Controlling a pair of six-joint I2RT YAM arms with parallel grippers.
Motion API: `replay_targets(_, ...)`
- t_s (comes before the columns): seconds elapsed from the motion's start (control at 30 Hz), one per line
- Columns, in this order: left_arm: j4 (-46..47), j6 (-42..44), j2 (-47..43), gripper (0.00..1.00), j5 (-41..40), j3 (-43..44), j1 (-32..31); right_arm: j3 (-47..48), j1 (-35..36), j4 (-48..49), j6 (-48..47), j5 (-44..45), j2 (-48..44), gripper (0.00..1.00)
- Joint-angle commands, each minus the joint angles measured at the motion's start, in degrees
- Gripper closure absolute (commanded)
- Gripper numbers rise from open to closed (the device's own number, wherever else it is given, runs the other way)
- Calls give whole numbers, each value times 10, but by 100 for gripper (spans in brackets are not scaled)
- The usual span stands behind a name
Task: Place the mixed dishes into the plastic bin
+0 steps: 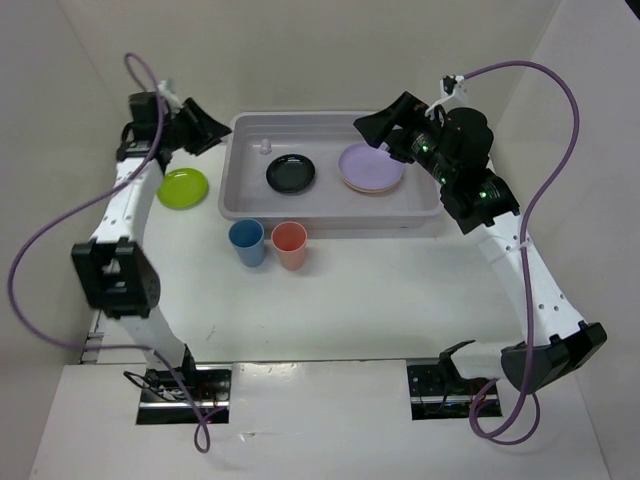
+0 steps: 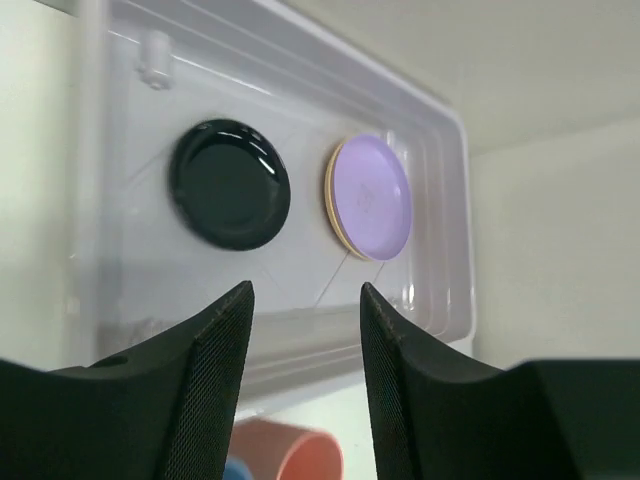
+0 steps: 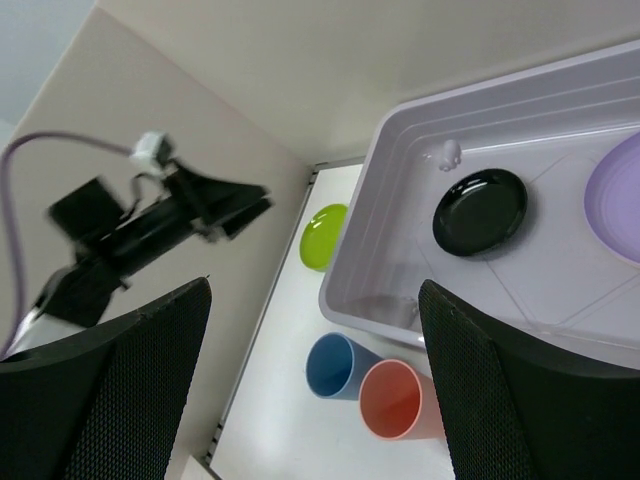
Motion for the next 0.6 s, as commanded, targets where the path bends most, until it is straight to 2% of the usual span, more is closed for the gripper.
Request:
replay_targets(0.0, 83, -39, -114, 46, 24, -129, 62, -6, 5, 8, -13, 1, -33, 11)
replay_targets(0.03, 83, -39, -153, 46, 19, -187, 76, -12, 5, 8, -13, 1, -38, 11)
replay_targets(0.13, 106, -51, -215, 42, 8, -275, 133, -18, 5, 8, -13, 1, -43, 11)
replay_targets(0.2, 148, -73, -231, 42, 21, -363, 181, -24, 5, 15, -18, 1, -43, 11)
replay_targets(0.27, 183, -92, -231, 40, 44, -404, 206, -24, 5, 15, -18, -5, -43, 11)
replay_targets(0.43, 239, -113, -181, 30, 37, -473, 236, -35, 5, 15, -23, -5, -54, 11)
replay_targets(0.57, 312, -139, -122, 27, 30, -484, 242, -35, 5, 15, -29, -5, -54, 11)
